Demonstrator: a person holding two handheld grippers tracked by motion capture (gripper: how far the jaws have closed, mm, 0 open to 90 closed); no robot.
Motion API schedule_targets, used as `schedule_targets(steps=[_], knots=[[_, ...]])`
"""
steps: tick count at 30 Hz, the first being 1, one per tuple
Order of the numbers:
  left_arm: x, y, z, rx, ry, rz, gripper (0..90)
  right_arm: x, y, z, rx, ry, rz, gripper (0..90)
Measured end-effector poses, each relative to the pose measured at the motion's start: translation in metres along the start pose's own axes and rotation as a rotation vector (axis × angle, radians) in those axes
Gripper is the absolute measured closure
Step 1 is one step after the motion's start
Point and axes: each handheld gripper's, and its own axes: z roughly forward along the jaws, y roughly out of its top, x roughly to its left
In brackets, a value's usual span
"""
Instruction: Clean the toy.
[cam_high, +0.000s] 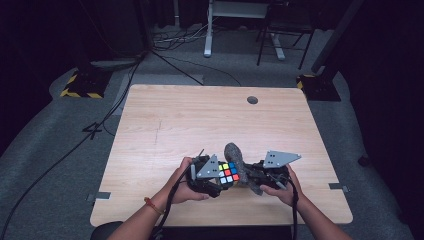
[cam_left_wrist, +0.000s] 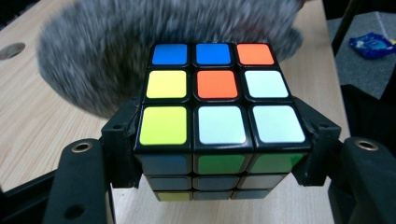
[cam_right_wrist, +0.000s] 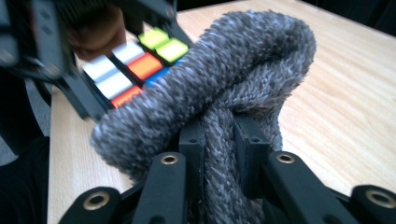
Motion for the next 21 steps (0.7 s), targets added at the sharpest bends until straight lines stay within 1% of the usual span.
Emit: schedule_targets(steps=[3,8,14,17,20,21], knots=[[0.001,0.002,-0.004,-0.019,0.004,0.004,33.2,0.000,-0.004,0.007,0.032,0.013,0.006,75.8],[0.005,0.002,-0.010,-0.042,0.022,-0.014,33.2,0.003,-0.006,0.015,0.065,0.049,0.009,75.8],[0.012,-0.002,-0.014,-0.050,0.047,-0.042,33.1,0.008,-0.008,0.018,0.088,0.094,-0.004,75.4],[0.016,-0.003,-0.016,-0.055,0.059,-0.055,33.1,0.009,-0.007,0.017,0.077,0.118,-0.014,74.8],[0.019,-0.005,-0.017,-0.050,0.081,-0.069,33.1,0.009,-0.007,0.014,0.060,0.141,-0.018,74.8],[0.020,-0.006,-0.017,-0.051,0.081,-0.074,33.1,0.009,-0.007,0.013,0.056,0.143,-0.021,74.9]])
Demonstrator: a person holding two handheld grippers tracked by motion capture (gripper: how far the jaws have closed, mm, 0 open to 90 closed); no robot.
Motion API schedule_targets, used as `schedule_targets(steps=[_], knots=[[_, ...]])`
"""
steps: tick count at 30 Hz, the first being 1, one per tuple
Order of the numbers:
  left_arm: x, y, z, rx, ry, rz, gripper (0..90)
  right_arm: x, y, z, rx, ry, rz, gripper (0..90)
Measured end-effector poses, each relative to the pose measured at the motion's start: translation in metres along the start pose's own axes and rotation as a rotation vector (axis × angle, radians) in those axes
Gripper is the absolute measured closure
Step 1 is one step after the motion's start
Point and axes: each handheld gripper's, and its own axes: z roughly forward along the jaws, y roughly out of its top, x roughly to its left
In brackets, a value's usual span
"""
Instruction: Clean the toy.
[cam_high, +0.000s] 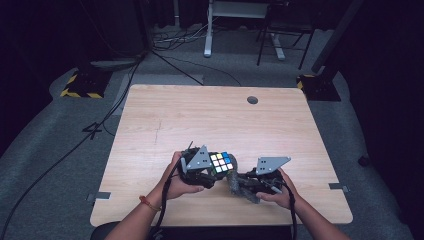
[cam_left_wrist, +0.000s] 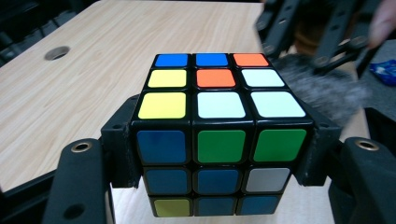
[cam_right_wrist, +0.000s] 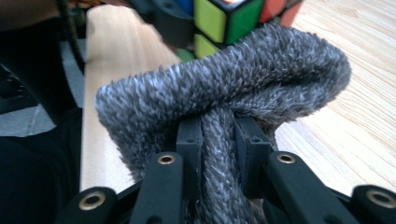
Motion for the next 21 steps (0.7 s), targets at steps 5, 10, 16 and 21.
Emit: schedule_targets(steps=[5,10,16,21], knots=[[0.000,-0.001,0.000,0.011,-0.009,0.005,33.2,0.001,0.003,-0.003,0.006,-0.063,-0.011,75.3],[-0.007,0.000,0.007,0.030,-0.046,0.023,33.0,-0.004,0.006,-0.014,-0.082,-0.061,0.047,75.4],[-0.005,-0.001,0.008,0.035,-0.058,0.017,32.7,0.003,0.011,-0.017,-0.099,-0.076,0.026,75.6],[-0.005,-0.002,0.009,0.051,-0.067,0.019,32.4,0.008,0.016,-0.020,-0.120,-0.081,-0.006,75.5]])
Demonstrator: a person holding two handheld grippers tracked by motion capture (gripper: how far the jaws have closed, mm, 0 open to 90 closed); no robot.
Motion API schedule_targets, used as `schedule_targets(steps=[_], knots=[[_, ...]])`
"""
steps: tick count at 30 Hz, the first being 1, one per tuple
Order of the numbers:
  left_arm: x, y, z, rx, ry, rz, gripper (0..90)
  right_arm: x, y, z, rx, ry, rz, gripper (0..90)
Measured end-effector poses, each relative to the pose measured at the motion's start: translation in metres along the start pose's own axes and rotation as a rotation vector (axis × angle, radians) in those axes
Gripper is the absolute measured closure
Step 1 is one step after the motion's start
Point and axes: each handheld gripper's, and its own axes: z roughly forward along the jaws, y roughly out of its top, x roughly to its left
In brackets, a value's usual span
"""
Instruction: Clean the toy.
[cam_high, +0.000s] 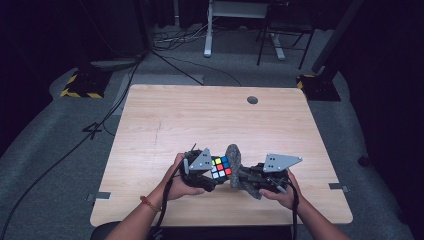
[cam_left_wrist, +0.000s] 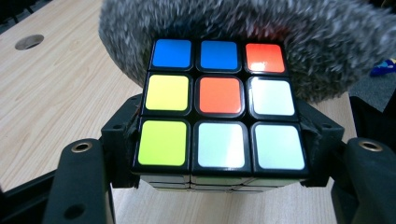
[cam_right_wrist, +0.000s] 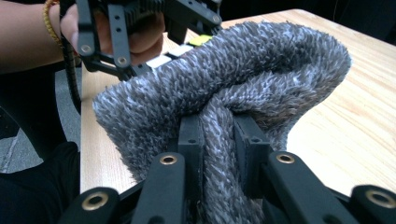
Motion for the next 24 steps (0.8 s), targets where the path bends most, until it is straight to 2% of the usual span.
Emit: schedule_targets(steps=[4,7,11,13,15,19,21,24], knots=[[-0.004,0.000,0.007,0.052,-0.002,0.028,32.5,0.002,0.002,-0.001,-0.014,0.017,-0.013,75.6],[-0.006,0.000,0.012,0.063,-0.004,0.028,32.5,0.003,0.003,0.000,-0.013,0.023,-0.020,75.7],[-0.010,0.000,0.020,0.102,-0.010,0.046,32.6,0.004,0.005,0.003,-0.019,0.048,-0.006,75.7],[-0.012,-0.001,0.025,0.130,-0.004,0.059,32.7,0.007,0.007,0.006,-0.002,0.032,-0.032,75.6],[-0.012,-0.002,0.027,0.144,-0.001,0.070,32.9,0.007,0.007,0.008,0.012,0.020,-0.035,75.4],[-0.008,-0.003,0.022,0.116,-0.006,0.048,33.1,-0.002,0.004,0.003,0.044,-0.041,-0.037,75.4],[-0.004,-0.005,0.019,0.111,0.003,0.035,33.1,-0.010,-0.001,-0.003,0.057,-0.064,-0.007,75.4],[0.000,-0.009,0.016,0.102,0.015,0.014,33.1,-0.022,-0.009,-0.011,0.066,-0.057,0.060,75.1]])
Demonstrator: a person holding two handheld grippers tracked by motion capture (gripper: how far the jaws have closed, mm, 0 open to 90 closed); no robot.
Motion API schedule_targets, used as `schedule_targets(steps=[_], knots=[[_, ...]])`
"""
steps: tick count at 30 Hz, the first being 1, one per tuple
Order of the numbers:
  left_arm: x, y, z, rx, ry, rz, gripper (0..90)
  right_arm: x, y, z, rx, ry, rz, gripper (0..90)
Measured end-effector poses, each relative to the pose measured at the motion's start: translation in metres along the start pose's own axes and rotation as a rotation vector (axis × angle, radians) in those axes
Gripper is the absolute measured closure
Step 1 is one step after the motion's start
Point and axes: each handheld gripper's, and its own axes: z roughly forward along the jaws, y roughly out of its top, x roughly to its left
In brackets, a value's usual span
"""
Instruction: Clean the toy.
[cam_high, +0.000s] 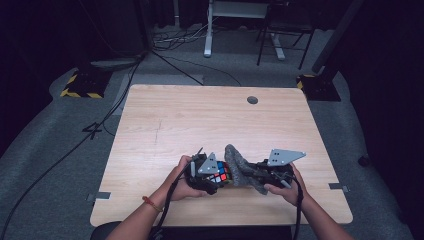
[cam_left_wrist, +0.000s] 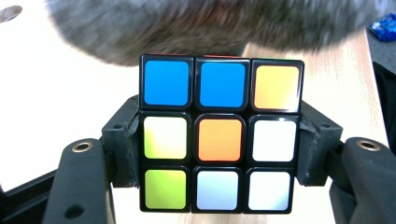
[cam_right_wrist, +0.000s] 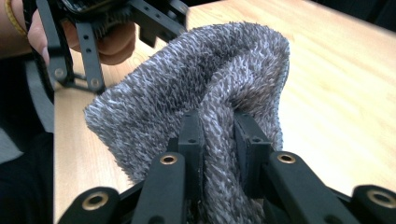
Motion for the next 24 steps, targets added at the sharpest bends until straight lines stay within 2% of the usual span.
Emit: schedule_targets(steps=[1,4,9,13,15,18,19,22,24], knots=[[0.001,-0.001,0.000,0.000,0.005,-0.005,33.0,-0.003,-0.001,-0.002,0.013,-0.016,0.002,75.0],[0.005,-0.006,-0.001,0.019,0.015,-0.021,33.0,-0.009,-0.005,-0.008,0.075,-0.091,-0.033,74.8],[0.010,-0.010,-0.003,0.059,0.025,-0.025,33.0,-0.032,-0.020,-0.017,0.154,-0.127,0.034,74.5],[0.013,-0.014,-0.004,0.072,0.018,-0.052,33.0,-0.043,-0.041,-0.029,0.224,-0.181,0.056,74.1],[0.014,-0.016,-0.004,0.080,0.016,-0.062,32.9,-0.047,-0.055,-0.038,0.237,-0.198,0.087,73.6],[0.014,-0.017,-0.002,0.100,0.012,-0.064,32.9,-0.049,-0.070,-0.047,0.277,-0.244,0.073,71.7],[0.014,-0.018,-0.001,0.112,0.013,-0.065,32.9,-0.050,-0.073,-0.049,0.284,-0.253,0.071,70.8],[0.015,-0.022,0.002,0.132,0.020,-0.074,32.9,-0.054,-0.077,-0.050,0.266,-0.254,0.108,67.9],[0.015,-0.024,0.006,0.140,0.019,-0.086,32.9,-0.055,-0.077,-0.048,0.267,-0.254,0.109,67.0]])
